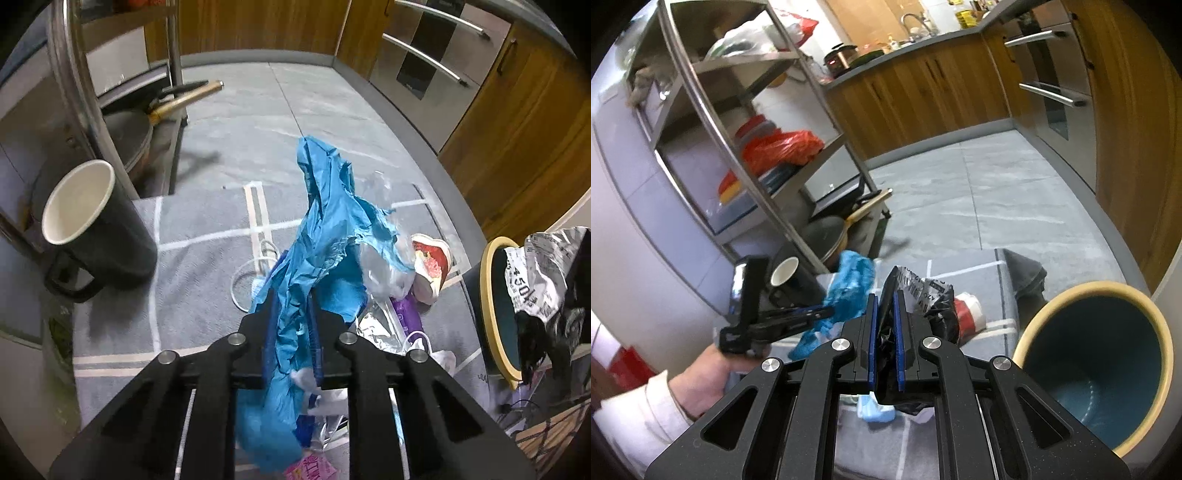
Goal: Collect trash
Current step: 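Carry both bags to the yellow-rimmed bin and open both grippers over it, then grasp the white tissue with the left gripper from the pile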
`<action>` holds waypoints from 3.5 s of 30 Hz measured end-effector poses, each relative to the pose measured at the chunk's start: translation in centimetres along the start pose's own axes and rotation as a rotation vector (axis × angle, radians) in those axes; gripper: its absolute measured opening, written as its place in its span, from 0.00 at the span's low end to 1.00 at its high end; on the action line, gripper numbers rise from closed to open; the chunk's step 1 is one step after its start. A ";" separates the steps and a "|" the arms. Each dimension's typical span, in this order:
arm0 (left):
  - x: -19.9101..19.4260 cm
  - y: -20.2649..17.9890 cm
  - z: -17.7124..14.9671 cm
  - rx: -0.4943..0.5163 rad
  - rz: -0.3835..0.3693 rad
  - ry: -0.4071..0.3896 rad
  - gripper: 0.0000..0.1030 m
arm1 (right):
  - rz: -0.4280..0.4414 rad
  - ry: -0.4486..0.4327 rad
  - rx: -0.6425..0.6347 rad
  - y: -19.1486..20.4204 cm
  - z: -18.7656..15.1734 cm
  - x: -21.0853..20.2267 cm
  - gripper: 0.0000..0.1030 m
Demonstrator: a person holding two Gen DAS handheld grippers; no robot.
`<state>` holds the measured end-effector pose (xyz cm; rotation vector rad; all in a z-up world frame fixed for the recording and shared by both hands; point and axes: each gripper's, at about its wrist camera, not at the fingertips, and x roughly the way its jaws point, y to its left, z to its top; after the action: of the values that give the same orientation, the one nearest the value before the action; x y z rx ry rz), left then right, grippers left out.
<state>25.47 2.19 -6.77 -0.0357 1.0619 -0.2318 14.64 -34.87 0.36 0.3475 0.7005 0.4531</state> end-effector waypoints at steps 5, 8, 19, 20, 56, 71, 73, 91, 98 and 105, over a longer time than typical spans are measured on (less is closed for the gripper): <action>-2.3 1.3 0.0 -0.031 0.025 -0.049 0.14 | -0.009 -0.011 0.000 -0.2 -0.1 -0.5 0.09; -3.5 2.4 -0.2 -0.062 0.038 -0.070 0.13 | -0.016 -0.018 0.003 -0.3 0.0 -0.8 0.09; -8.9 3.7 0.4 -0.154 -0.052 -0.163 0.13 | -0.047 -0.054 0.035 -1.8 0.1 -2.6 0.09; -9.3 3.4 0.5 -0.160 -0.077 -0.169 0.13 | -0.050 -0.057 0.037 -2.0 0.2 -2.8 0.09; 5.1 -25.4 -3.1 -0.073 -0.474 0.124 0.13 | -0.381 0.145 0.090 -14.9 -6.2 -5.1 0.09; 4.0 -24.9 -3.1 -0.005 -0.425 0.091 0.63 | -0.405 0.078 0.086 -13.8 -4.8 -7.1 0.42; 3.1 -24.2 -2.9 -0.004 -0.418 0.074 0.65 | -0.403 0.060 0.083 -13.4 -4.4 -7.5 0.45; -6.1 -12.2 -2.9 -0.047 -0.247 -0.098 0.80 | -0.376 -0.027 0.042 -5.3 -0.8 -6.7 0.79; -8.9 -6.9 -4.0 -0.085 -0.162 -0.144 0.86 | -0.336 -0.047 -0.018 -1.8 -0.5 -5.5 0.88; -8.7 -2.8 -5.2 -0.093 -0.092 -0.145 0.87 | -0.319 0.012 -0.043 -1.2 -1.2 -2.0 0.88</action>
<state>16.43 1.67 -1.45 -0.1827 0.9271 -0.2587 12.83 -36.74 -0.01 0.1873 0.7412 0.1670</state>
